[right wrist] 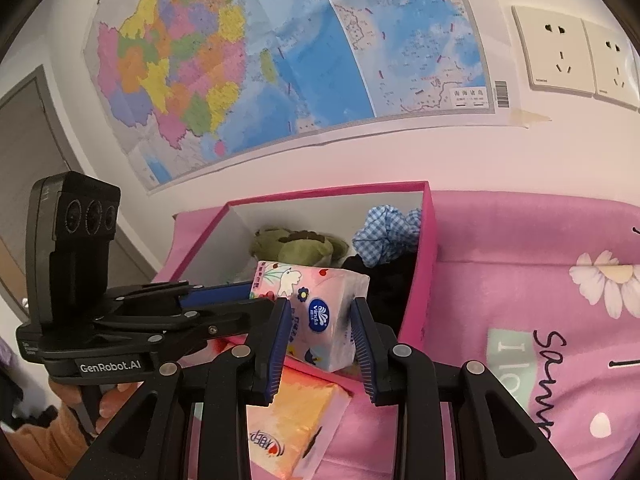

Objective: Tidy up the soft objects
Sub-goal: 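Carry the floral tissue pack into the pink box and open the right gripper, then move the right gripper to the gold tissue pack on the bedspread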

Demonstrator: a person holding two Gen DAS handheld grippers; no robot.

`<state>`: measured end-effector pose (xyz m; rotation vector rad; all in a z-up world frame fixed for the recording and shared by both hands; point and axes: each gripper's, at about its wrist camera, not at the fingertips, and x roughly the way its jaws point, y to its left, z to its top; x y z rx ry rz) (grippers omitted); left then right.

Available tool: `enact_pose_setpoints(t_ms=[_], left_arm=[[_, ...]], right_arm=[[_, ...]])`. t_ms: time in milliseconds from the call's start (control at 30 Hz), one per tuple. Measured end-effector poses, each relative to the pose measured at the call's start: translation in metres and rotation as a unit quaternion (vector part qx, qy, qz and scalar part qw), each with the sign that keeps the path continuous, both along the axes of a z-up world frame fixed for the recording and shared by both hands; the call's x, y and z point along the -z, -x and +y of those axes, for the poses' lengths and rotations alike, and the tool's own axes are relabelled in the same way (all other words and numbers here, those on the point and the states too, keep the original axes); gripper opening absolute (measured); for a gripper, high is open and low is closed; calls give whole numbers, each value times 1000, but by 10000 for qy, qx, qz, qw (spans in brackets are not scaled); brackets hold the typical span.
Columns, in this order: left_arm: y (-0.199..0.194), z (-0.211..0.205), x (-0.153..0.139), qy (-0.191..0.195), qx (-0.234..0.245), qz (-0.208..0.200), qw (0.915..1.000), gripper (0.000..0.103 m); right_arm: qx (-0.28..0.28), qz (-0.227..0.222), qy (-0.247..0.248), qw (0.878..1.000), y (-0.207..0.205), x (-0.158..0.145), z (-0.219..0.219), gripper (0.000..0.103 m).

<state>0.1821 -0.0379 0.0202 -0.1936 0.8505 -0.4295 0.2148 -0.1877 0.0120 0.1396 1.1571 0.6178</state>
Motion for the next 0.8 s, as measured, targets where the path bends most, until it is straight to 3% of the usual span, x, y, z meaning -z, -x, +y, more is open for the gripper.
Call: enact_pose_setpoints(t_ms=[333,633,800], left_arm=[[-8,-3,5,-74,-82,138,9998,35],[9,-5,-2,-309,-126,-148,9993,37],[42,-4,-16,-394,-46,-575,9976,47]], right_arm=[[110,-83,365,9992,2,4,4,34],[27,-306,435,9986,13,-3,3,40],[-112,-405,293,9987,30,-14,-1,41]])
